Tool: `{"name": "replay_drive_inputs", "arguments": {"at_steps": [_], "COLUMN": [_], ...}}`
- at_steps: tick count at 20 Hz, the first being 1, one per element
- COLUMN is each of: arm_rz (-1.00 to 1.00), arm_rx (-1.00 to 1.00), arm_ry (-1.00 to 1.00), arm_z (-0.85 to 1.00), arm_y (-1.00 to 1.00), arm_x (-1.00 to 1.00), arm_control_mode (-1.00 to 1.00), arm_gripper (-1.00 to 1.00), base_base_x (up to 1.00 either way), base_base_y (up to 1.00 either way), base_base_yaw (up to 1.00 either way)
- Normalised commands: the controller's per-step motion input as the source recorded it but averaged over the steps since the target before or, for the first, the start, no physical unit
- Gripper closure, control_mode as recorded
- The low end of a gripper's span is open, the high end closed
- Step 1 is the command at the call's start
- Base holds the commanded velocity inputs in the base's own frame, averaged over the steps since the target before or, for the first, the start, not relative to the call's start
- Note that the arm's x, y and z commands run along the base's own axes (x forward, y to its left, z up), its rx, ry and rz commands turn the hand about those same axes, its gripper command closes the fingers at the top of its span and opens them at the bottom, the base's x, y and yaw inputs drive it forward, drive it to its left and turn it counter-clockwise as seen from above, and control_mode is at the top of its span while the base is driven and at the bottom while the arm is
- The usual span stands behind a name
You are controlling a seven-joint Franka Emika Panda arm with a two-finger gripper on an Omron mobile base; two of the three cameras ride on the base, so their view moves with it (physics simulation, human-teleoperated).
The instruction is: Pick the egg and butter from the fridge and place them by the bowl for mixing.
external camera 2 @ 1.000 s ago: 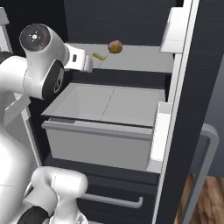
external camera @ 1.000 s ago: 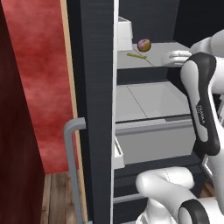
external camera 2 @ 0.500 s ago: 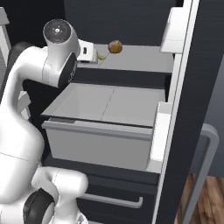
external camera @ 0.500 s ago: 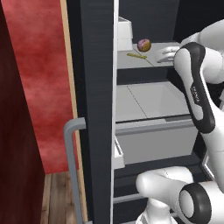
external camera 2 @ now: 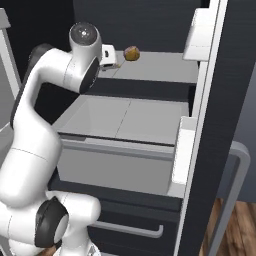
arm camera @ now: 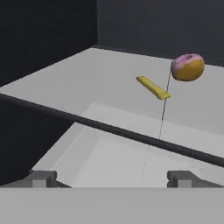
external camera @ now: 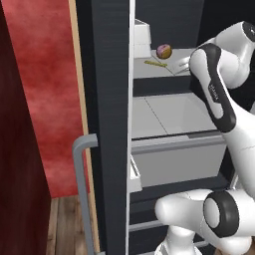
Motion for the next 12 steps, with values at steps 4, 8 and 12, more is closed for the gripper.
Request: {"name": "replay_drive_inputs", "arguments": {"at_steps": [4, 8, 12], "arm_rz": [0.01, 0.00, 0.00], "arm_rx": [-0.10, -0.08, -0.07], "arm_ry": [0.00, 0.00, 0.04], "arm_z": [-0.03, 0.00, -0.03], "arm_y": [0.00, 0.00, 0.00], "arm_x": [0.51, 0.44, 0.41], "arm_control_mode": [-1.00, -1.00, -1.00], "arm_gripper": [-1.00, -1.00, -1.00], "base_base_x": [0.00, 0.00, 0.00], "base_base_y": [0.00, 0.00, 0.00], "base_base_yaw": [0.00, 0.00, 0.00]}}
